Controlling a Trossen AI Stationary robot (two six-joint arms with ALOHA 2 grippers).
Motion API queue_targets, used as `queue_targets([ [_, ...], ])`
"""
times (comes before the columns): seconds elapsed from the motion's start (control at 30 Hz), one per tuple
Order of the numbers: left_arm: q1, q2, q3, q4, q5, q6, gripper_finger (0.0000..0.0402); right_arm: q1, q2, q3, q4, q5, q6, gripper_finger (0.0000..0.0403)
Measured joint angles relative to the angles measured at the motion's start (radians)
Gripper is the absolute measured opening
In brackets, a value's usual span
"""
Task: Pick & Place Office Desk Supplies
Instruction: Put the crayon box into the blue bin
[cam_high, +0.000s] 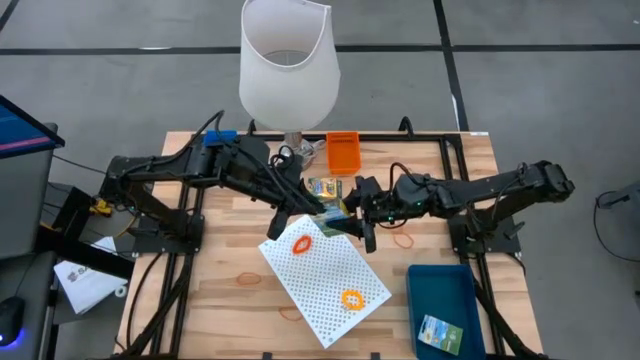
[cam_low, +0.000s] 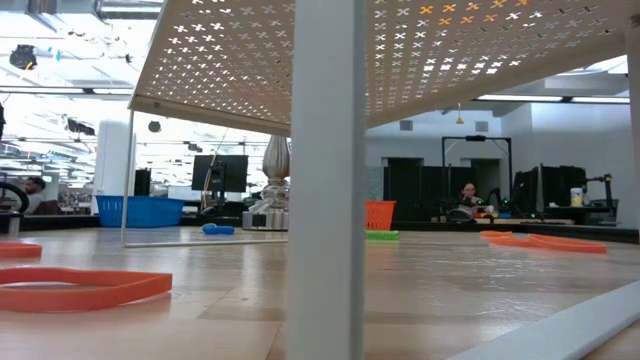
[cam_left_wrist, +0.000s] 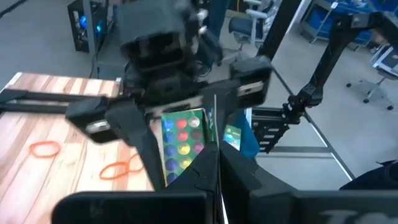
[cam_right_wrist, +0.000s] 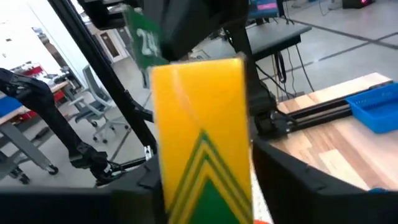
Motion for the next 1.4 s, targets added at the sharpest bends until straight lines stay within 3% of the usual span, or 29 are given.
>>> queue_targets([
  [0.23, -0.001, -0.008, 0.0, 0.01, 0.0, -0.002, 0.0003, 0.002, 0.0, 0.015, 0.005, -0.008, 0.012, 0.01],
  [0.57, 0.004, -0.122, 0.001, 0.073, -0.014, -0.002, 0.0075, 0.002, -0.001, 0.1, -0.112, -0.004, 0.005, 0.0118],
  [0.8, -0.002, -0.233, 0.001, -0.001, -0.091, 0.002, 0.0123, 0.043, -0.019, 0.156, -0.439, -0.022, 0.116, 0.011],
  [1.03, -0.008, -0.285, 0.0, -0.102, -0.136, -0.001, 0.0138, 0.198, -0.057, 0.163, -0.919, -0.076, 0.406, 0.0109],
  [1.4, -0.008, -0.271, -0.001, -0.218, -0.136, 0.003, 0.0132, 0.581, -0.079, 0.154, -1.232, -0.071, 0.856, 0.0109],
])
